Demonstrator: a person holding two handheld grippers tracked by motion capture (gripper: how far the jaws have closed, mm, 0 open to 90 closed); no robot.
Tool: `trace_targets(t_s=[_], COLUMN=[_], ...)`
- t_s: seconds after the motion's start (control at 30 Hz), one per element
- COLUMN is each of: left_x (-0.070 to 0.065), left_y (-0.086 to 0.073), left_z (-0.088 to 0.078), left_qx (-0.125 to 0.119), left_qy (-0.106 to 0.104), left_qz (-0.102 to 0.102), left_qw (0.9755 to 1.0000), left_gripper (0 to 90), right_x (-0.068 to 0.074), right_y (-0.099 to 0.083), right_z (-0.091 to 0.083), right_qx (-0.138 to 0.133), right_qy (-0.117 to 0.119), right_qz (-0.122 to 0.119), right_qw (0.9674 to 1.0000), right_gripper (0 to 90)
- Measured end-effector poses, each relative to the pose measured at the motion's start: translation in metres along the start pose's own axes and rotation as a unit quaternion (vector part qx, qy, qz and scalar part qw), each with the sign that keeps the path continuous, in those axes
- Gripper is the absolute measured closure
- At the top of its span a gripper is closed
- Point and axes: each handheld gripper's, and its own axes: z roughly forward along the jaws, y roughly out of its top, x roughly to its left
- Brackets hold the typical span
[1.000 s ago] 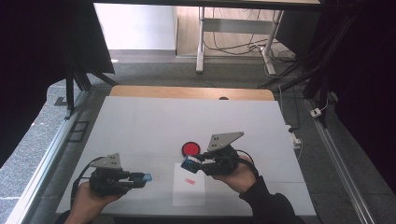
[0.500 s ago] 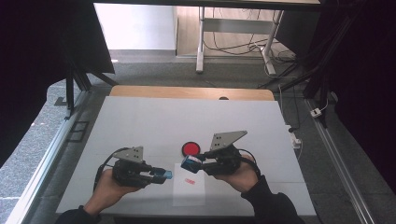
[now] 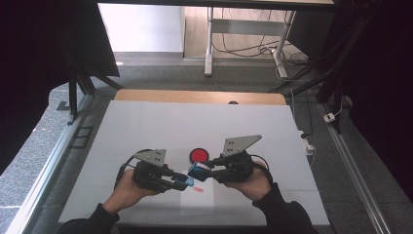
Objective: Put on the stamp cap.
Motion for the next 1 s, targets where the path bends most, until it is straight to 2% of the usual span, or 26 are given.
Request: trace_targets(t_s=[0.27,0.5,0.67,0.87,0.93,1.0], left_x=[0.006,0.005,0.003,0.004,0.003,0.003], left_y=[0.002,0.003,0.004,0.003,0.003,0.003], left_z=[0.005,0.007,0.009,0.007,0.007,0.007], left_qx=[-0.010,-0.009,-0.006,-0.021,-0.019,-0.023], left_qy=[-0.032,-0.046,-0.048,-0.064,-0.061,-0.063], left_qz=[0.011,0.021,0.027,0.029,0.037,0.036], left_qw=[0.9994,0.9987,0.9985,0.9973,0.9972,0.9971], left_gripper=[69.0,69.1,69.2,69.3,69.3,69.4], right_x=[0.004,0.006,0.008,0.008,0.009,0.009], right_y=[0.001,0.001,0.001,0.002,0.002,0.002], right_z=[0.003,0.007,0.010,0.010,0.011,0.012], right_qx=[-0.005,-0.006,-0.005,-0.009,-0.007,-0.007], right_qy=[0.026,0.037,0.046,0.054,0.060,0.060], right_qz=[-0.002,-0.005,-0.007,-0.008,-0.007,-0.009], right_qw=[0.9997,0.9993,0.9989,0.9985,0.9981,0.9981], right_gripper=[70.5,70.5,70.5,70.6,70.6,70.6])
